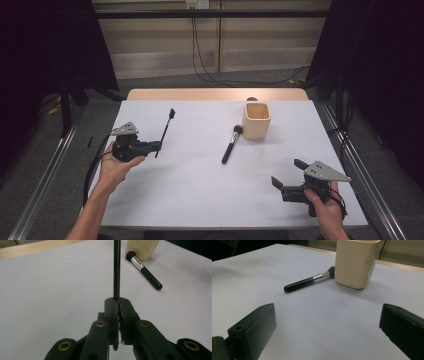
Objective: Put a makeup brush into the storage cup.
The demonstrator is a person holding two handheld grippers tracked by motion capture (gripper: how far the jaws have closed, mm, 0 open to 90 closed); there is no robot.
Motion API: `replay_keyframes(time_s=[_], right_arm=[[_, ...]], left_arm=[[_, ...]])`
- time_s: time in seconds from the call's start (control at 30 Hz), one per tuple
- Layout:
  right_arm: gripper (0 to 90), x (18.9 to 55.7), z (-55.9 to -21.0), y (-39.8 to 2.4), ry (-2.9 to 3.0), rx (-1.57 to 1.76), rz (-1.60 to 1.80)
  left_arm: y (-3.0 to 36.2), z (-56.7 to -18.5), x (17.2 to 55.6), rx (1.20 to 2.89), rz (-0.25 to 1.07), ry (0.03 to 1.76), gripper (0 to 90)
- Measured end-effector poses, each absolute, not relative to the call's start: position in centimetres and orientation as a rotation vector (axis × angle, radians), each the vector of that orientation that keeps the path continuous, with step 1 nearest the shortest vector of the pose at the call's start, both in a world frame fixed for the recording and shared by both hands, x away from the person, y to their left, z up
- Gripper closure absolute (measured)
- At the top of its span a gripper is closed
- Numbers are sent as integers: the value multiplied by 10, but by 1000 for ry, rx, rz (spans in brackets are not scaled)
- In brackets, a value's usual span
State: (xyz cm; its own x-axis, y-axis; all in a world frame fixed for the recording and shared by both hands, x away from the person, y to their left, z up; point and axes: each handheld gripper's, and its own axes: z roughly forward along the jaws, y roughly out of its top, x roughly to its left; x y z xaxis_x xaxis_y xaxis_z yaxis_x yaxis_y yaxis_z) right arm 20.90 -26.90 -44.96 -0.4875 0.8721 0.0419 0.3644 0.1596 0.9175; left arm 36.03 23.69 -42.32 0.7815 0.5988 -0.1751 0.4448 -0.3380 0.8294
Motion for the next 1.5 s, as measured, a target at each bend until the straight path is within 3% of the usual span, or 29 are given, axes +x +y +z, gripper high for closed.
replay_keyframes(time_s=[0.6,1.5], right_arm=[[0,208,-449,-262,1922,1160,1354],[2,220,-428,-223,1899,1008,1568]], left_arm=[[231,-415,330,1848,263,770,858],[177,-414,297,1878,159,627,858]])
